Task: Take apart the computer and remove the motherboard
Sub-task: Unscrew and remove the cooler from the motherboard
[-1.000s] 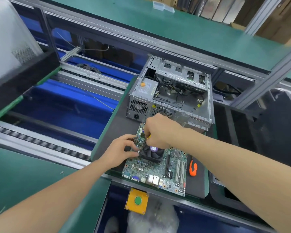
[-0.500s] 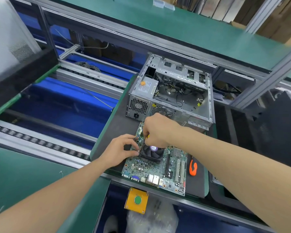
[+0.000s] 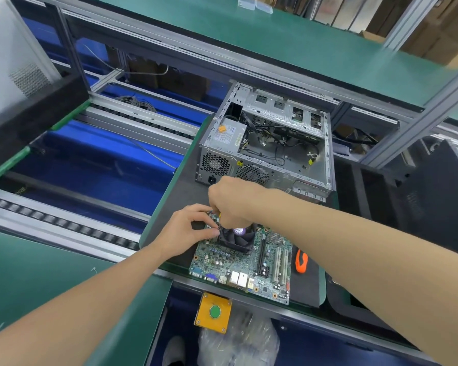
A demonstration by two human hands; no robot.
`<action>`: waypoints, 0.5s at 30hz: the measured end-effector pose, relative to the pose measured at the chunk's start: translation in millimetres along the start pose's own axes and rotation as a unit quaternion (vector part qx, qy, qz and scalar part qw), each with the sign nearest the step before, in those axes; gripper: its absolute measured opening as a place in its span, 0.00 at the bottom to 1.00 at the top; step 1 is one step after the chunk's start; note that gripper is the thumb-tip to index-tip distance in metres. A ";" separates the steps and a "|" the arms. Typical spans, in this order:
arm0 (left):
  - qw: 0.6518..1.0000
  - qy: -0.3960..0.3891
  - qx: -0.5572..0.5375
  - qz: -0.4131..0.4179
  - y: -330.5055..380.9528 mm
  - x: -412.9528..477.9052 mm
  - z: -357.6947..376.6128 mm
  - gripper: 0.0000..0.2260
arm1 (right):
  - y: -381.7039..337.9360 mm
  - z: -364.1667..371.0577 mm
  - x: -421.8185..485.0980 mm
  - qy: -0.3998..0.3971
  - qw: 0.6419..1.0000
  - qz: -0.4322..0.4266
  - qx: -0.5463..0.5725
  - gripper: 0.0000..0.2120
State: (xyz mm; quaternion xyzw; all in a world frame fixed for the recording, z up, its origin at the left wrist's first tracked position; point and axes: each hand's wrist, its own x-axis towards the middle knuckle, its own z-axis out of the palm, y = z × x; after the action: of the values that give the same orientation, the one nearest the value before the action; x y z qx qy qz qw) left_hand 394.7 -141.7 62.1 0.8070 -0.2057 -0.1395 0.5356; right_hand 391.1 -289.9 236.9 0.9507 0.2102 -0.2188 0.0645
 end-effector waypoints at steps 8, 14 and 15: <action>0.999 -0.009 -0.006 0.034 20.2 3.2 1.1 0.15 | -16.2 -8.3 5.3 -0.028 0.998 0.058 0.027 0.12; 0.999 -0.016 -0.046 0.024 22.1 4.5 2.4 0.15 | -22.8 -22.3 8.8 -0.156 0.973 0.145 0.087 0.16; 0.998 -0.027 -0.049 0.028 23.1 4.8 2.1 0.13 | -22.5 -20.1 11.1 -0.179 0.969 0.146 0.090 0.15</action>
State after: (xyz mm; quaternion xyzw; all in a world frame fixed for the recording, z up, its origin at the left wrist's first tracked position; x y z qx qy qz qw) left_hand 393.8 -153.6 82.6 0.7697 -0.2355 -0.1566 0.5724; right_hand 398.4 -261.2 249.2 0.9182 0.0337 -0.3919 0.0469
